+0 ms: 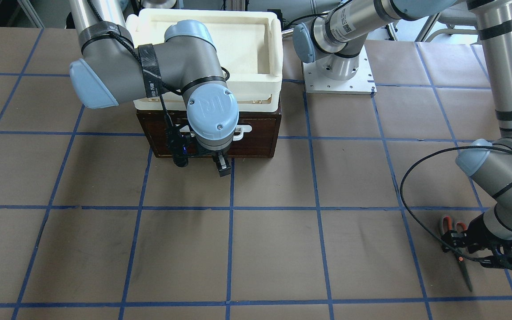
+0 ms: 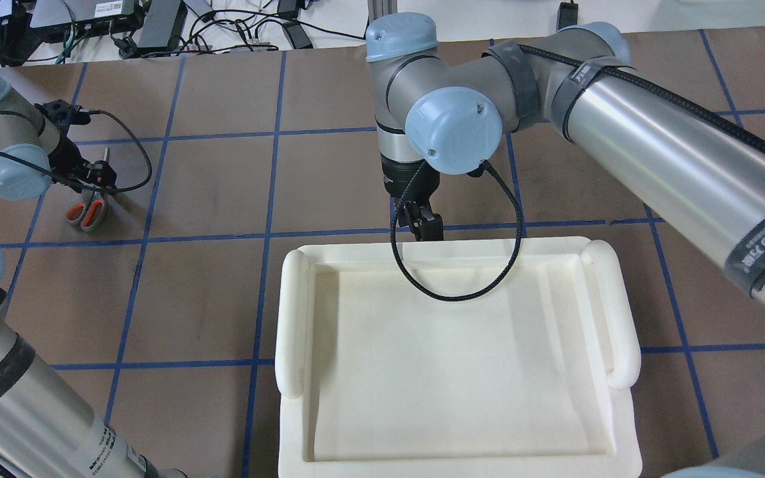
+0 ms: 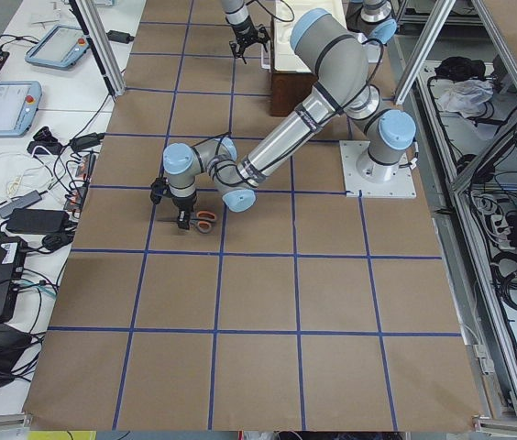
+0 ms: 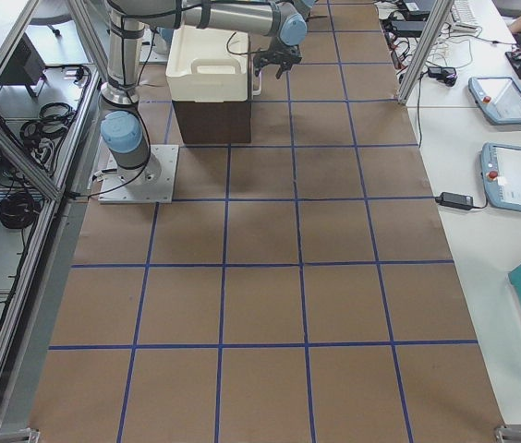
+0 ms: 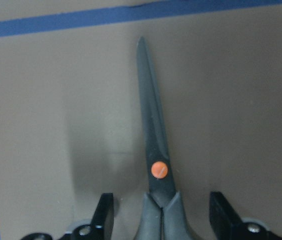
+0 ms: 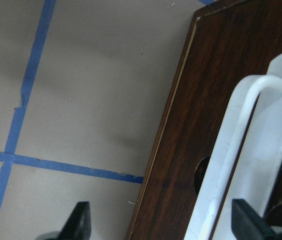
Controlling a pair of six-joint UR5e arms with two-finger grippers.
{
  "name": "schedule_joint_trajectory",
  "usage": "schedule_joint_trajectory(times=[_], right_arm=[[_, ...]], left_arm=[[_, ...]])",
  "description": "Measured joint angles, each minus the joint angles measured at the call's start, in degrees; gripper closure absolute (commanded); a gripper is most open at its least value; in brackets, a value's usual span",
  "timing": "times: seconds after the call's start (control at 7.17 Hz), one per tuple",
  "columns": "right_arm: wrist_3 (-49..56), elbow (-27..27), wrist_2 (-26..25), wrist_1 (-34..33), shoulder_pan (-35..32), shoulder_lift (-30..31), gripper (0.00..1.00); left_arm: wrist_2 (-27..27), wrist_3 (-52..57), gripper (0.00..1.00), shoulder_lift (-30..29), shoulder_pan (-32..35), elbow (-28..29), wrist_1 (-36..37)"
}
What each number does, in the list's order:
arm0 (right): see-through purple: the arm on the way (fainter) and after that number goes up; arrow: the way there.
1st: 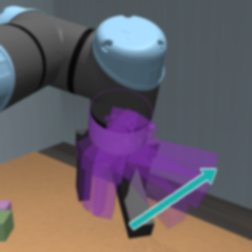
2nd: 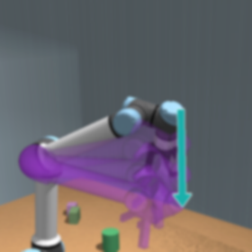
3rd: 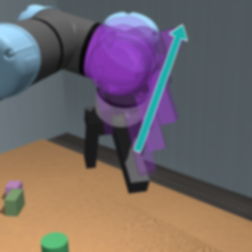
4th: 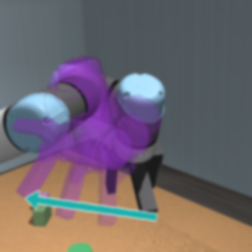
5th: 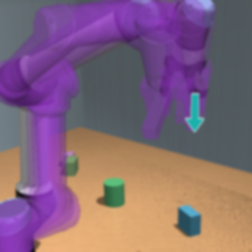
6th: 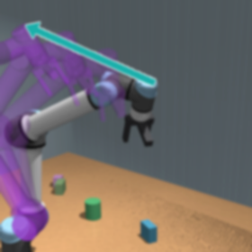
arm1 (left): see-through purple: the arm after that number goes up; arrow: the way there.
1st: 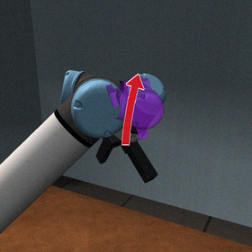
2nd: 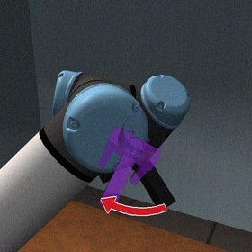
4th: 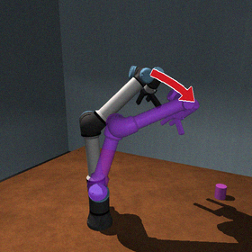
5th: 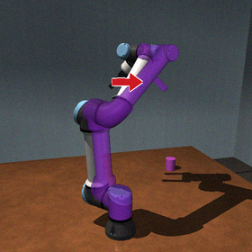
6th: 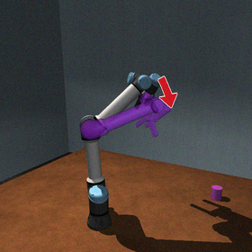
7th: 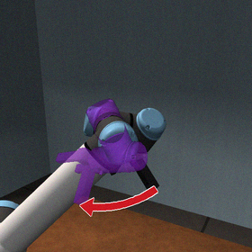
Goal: Place scissors in drawer with both arms
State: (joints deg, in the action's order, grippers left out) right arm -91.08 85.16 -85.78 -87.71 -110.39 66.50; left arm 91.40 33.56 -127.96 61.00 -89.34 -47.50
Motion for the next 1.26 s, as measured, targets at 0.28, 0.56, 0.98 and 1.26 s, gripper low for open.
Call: schedule_joint_trajectory(times=[0.28,0.56,0.98,1.26], right_arm=[[-0.1,0.1,0.0,1.0,0.0,-0.3,0.0],[0.0,0.2,-0.1,1.5,0.0,-0.5,0.0],[0.0,0.2,0.0,1.4,0.0,-1.1,0.0],[0.0,0.4,0.0,1.3,0.0,-1.2,0.0]], left_arm=[[0.0,-0.1,0.4,0.2,0.0,-0.2,-0.1],[-0.1,0.0,0.57,0.4,-0.1,-0.4,-0.7],[0.0,0.0,0.8,0.7,-0.1,-0.5,-1.1],[0.0,0.1,0.85,0.8,-0.1,-0.5,-1.1]])
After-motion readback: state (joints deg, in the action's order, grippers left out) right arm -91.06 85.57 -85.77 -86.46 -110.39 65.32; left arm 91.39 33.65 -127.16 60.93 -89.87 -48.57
